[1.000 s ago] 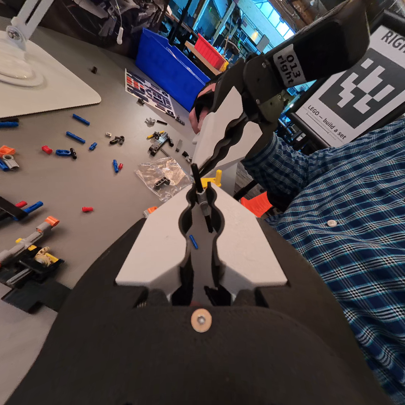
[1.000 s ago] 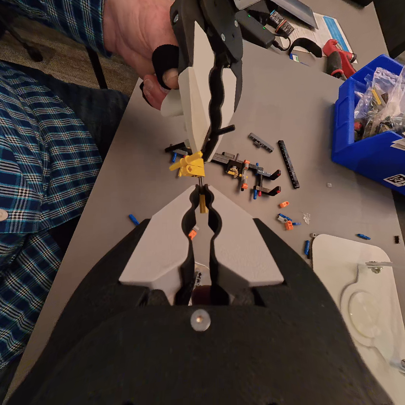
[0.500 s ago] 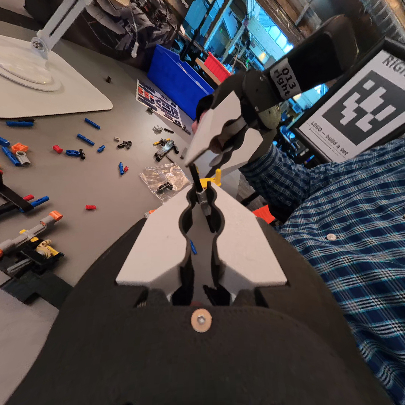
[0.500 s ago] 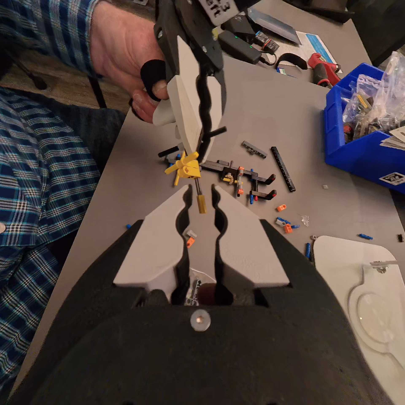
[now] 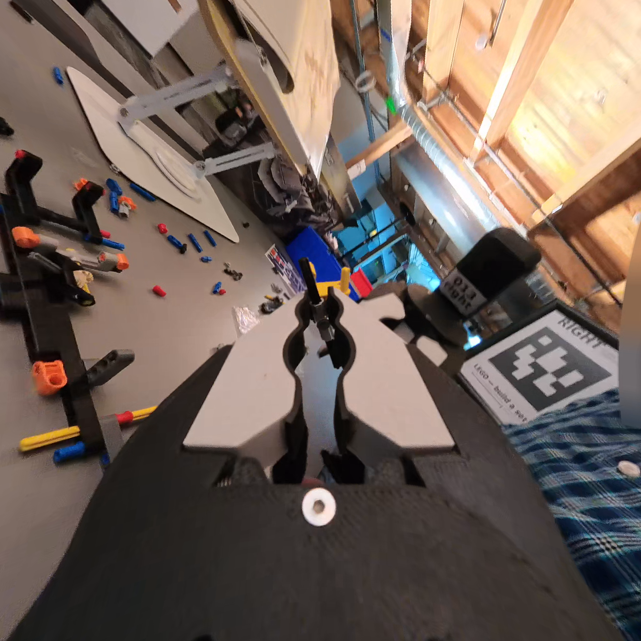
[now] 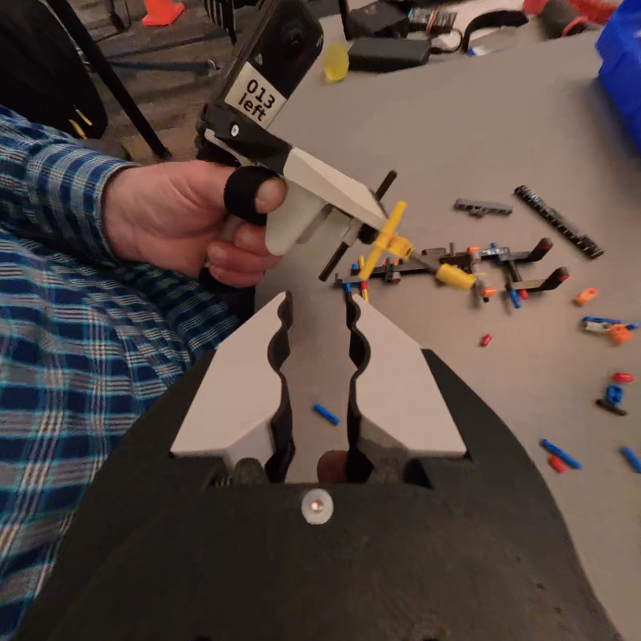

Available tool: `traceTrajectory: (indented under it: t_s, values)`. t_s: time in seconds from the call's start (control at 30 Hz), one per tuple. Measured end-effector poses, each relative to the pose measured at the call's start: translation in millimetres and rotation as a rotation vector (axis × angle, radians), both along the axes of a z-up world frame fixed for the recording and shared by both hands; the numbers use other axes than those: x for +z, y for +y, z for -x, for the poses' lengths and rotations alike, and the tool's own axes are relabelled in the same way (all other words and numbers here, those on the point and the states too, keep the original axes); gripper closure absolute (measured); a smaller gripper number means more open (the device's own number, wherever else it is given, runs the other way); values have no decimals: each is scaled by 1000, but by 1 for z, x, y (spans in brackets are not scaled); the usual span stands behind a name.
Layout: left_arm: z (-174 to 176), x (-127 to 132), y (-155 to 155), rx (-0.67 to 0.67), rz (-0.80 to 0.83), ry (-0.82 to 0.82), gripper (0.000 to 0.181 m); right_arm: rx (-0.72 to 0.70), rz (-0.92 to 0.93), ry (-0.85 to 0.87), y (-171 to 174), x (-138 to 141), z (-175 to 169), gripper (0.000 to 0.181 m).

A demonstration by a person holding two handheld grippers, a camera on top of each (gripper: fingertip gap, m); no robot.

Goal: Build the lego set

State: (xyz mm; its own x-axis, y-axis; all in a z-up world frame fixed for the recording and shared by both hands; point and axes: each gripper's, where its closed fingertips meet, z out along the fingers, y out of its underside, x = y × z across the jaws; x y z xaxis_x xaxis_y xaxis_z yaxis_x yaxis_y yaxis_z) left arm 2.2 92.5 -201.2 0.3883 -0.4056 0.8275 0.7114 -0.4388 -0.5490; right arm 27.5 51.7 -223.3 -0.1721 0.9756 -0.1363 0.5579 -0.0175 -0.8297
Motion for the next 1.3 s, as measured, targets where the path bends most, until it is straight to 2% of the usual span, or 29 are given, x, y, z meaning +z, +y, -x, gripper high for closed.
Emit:
traceTrajectory:
  t_s: [0.07, 0.33, 0.4, 0.47, 0.77, 0.8, 0.9, 1.2, 1.3]
  values:
    - [7, 2, 1, 36, -7, -48, 175, -45, 0, -4, -2, -6, 7, 152]
    - [9, 2, 1, 73, 2, -105, 175, -213, 1, 65, 8, -3, 25, 160]
    - [6, 1, 1, 66, 5, -115, 175, -216, 5, 74, 7, -2, 28, 161]
    - [4, 2, 0, 65, 2, -118, 175, -221, -10, 86, 7, 1, 29, 174]
    - [1, 4, -1, 42, -14, -99, 174, -235, -45, 75, 16, 0, 22, 181]
    - [0, 4, -1, 36, -11, -91, 169, -237, -47, 73, 17, 0, 21, 180]
    - [-2, 3, 0, 35, 2, -59, 152, -249, -55, 75, 24, 0, 16, 181]
    - [10, 20, -1, 81, -78, 209, 140, -255, -78, 45, 41, -3, -1, 180]
    - [14, 21, 2, 55, -83, 294, 130, -250, -88, 34, 43, -6, -4, 181]
